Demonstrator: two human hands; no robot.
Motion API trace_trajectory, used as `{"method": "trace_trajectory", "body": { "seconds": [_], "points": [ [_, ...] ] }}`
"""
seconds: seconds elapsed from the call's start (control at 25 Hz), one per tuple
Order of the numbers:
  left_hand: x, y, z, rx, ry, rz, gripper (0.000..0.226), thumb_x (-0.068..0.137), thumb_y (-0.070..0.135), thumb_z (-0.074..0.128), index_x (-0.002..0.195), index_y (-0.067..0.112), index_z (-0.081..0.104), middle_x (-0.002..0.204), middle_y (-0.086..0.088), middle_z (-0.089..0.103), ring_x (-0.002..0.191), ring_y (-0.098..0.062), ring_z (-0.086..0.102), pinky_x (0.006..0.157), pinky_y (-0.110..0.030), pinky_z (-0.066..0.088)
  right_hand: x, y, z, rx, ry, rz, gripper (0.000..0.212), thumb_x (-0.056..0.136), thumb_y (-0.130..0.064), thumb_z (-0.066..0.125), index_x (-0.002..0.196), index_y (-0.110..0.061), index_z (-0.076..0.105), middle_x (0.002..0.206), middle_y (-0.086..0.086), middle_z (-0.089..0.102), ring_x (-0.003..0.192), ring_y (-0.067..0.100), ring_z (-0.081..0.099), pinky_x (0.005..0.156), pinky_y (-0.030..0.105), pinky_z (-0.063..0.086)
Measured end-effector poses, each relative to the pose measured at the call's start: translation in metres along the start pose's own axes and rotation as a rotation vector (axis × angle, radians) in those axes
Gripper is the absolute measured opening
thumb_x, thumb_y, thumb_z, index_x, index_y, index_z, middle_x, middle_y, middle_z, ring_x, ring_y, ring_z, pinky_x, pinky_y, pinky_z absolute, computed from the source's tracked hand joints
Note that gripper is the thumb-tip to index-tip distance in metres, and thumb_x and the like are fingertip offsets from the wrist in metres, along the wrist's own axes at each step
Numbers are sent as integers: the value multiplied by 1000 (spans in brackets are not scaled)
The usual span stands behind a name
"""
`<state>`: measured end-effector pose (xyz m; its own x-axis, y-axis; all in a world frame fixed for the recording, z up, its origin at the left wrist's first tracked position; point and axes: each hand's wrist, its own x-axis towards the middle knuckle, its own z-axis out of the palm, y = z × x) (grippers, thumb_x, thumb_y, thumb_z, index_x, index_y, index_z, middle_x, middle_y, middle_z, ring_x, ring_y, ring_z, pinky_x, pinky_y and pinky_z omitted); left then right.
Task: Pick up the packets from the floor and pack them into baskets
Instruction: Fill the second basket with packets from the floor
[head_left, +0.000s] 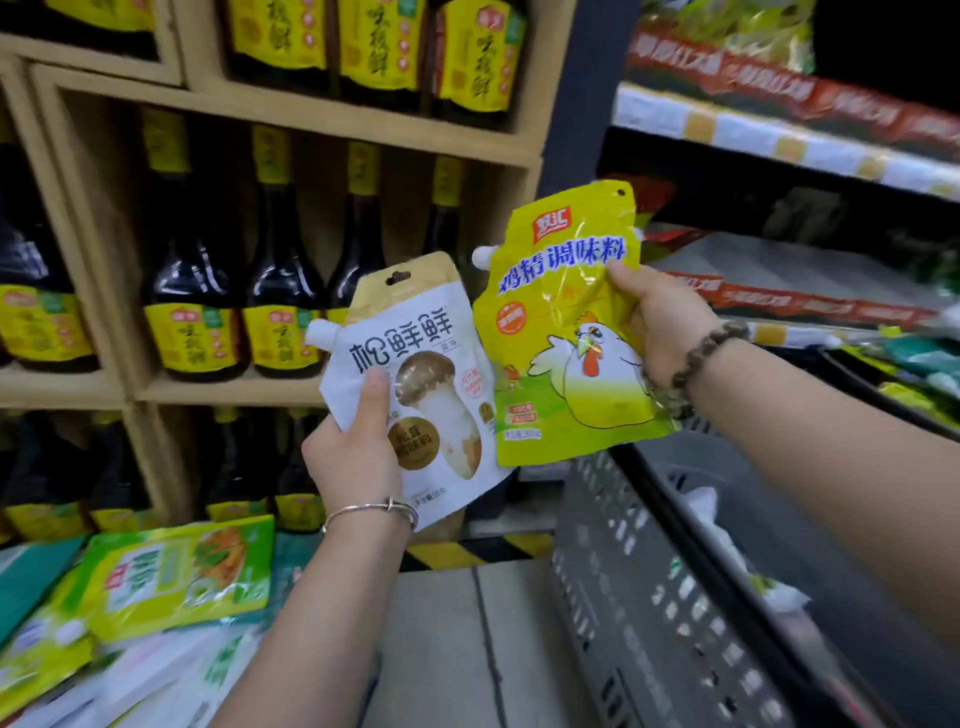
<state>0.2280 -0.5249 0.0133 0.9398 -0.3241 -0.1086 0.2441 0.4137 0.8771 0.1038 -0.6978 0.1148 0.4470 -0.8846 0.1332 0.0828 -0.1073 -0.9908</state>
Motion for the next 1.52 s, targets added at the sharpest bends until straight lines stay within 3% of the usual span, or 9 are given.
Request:
{"method": "trace_trajectory", "body": {
  "seconds": [0.36,0.52,0.68,0.8,0.96,1.2,1.36,1.44,1.52],
  "points": [
    [-79,-11,82,44,-284,-55,21,87,32,63,71,22,70,80,-2,72,81,-28,68,81,-52,54,-24,-30,-145,-178,203,-78,17,94,-30,54,92,-16,64,93,11,71,88,30,68,85,50,53],
    [-102,-24,118,99,-370,-17,24,91,27,59,70,19,69,81,-6,70,78,-28,65,77,-47,53,-12,-17,-205,-321,282,-99,19,93,-31,56,84,-17,63,92,10,70,80,26,65,84,43,53],
    [-114,-41,170,430,-451,141,27,91,18,56,65,15,61,77,-10,66,77,-24,62,75,-37,49,20,38,-242,-514,207,-68,26,92,-27,58,88,-3,65,94,22,68,81,30,63,86,48,52],
    [-112,-68,219,850,-516,223,20,94,20,52,90,9,68,103,-17,67,99,-33,62,77,-33,44,48,90,-256,-638,188,34,34,92,-31,57,87,2,64,90,20,67,86,30,63,82,40,50],
    [-98,-121,252,1284,-393,158,34,97,25,45,117,2,59,125,-19,58,115,-34,54,87,-36,43,59,139,-266,-737,176,197,33,96,-28,52,102,1,64,107,24,63,104,34,58,79,33,40],
    [-94,-233,207,1236,-137,-265,45,99,35,34,121,2,56,123,-20,58,112,-36,56,93,-38,46,55,206,-274,-728,214,328,39,98,-29,47,120,2,54,122,23,58,113,36,55,89,37,42],
    [-96,-269,184,1285,-44,-233,33,95,27,45,120,7,54,121,-18,59,112,-34,56,89,-37,46,40,220,-261,-1054,281,78,45,98,-19,45,141,-16,33,143,10,40,127,30,44,98,40,39],
    [-96,-279,173,1347,-49,-164,38,94,24,47,130,11,41,126,-16,54,115,-34,53,88,-40,44,33,225,-260,-1341,75,-195,49,98,-27,41,145,-23,28,151,5,28,136,26,28,110,38,25],
    [-98,-292,164,1491,-116,3,51,92,25,49,139,16,32,132,-15,43,121,-33,45,96,-41,39,32,227,-261,-1460,-152,-254,50,98,-38,35,146,-29,25,158,2,10,145,23,6,117,41,6]
  ]
}}
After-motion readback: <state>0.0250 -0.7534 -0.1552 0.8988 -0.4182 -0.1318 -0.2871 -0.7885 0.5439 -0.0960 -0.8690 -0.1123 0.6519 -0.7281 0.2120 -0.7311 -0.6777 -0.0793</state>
